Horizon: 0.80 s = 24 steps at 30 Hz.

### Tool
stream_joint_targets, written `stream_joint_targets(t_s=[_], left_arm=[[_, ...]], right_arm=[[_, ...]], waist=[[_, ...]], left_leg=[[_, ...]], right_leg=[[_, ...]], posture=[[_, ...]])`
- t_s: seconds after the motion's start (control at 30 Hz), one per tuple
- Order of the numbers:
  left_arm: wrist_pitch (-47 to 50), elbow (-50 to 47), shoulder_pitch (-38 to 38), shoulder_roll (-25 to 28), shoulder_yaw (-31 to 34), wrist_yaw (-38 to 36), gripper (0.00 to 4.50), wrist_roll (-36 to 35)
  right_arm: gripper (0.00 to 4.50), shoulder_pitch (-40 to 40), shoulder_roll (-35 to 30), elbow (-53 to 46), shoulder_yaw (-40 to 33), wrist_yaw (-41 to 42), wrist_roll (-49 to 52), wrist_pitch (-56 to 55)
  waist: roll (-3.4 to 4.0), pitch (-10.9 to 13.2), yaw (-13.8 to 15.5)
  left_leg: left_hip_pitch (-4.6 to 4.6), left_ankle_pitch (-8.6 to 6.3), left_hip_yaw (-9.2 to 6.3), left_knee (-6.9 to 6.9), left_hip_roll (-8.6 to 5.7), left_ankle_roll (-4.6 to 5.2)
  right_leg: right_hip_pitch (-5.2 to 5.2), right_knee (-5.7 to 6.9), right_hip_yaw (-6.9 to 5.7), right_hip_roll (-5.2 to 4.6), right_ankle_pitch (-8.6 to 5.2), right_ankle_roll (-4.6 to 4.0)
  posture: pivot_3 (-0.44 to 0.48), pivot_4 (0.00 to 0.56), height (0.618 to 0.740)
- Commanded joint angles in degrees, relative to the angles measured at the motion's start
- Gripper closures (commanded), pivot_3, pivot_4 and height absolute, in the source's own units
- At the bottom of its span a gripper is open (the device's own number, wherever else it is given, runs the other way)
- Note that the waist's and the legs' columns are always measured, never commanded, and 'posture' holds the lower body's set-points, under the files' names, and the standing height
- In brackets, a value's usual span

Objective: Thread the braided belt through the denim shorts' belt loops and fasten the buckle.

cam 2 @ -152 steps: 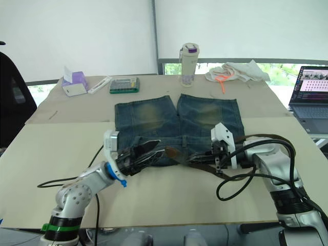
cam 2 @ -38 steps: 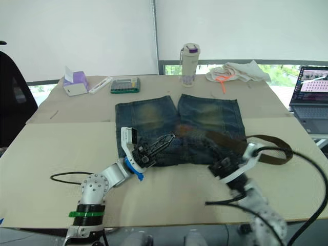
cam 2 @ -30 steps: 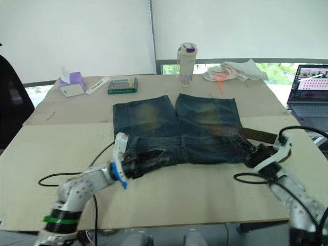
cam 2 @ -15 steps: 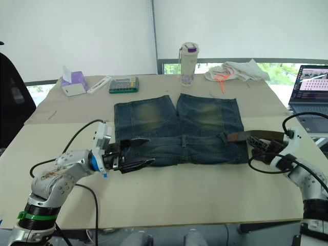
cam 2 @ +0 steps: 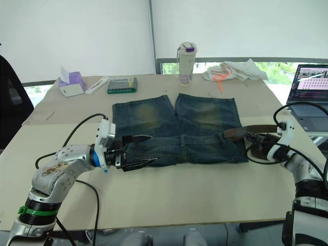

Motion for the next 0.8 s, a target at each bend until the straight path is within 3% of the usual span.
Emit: stream_joint_targets(t_s=[0.03,0.47,0.8], left_arm=[[-1.47,-0.81,0.06,0.36,0.92,-0.21,0.01,0.31],[-2.88,-0.19,1.80,0.10,0.97,-0.77,0.01,1.34],[-5.88,3.25,1.94,-1.80,-0.62,-1.33,0.01,3.40]], right_arm=[[4.50,-1.03,-1.18,0.27,-0.99,2.75,-1.40,-1.79],[4.50,1.67,-2.11,-1.59,2.15,10.43,-5.49,2.01],[4.50,-1.84,2.37,2.38,0.84,8.57,-3.85,11.91]], waist=[[0.00,0.00,0.15],[0.01,-0.01,0.00],[0.01,-0.01,-0.28]], left_leg=[[0.00,0.00,0.00,0.00,-0.01,0.00],[0.03,0.00,0.00,0.00,0.03,0.00],[0.05,0.00,0.01,0.00,0.07,0.00]], right_leg=[[0.00,0.00,0.00,-0.03,0.00,0.00],[0.00,0.03,0.00,0.02,0.02,-0.01],[0.01,0.04,0.01,0.06,0.05,-0.06]], posture=[[0.000,0.150,0.740],[0.000,0.150,0.740],[0.000,0.150,0.740]])
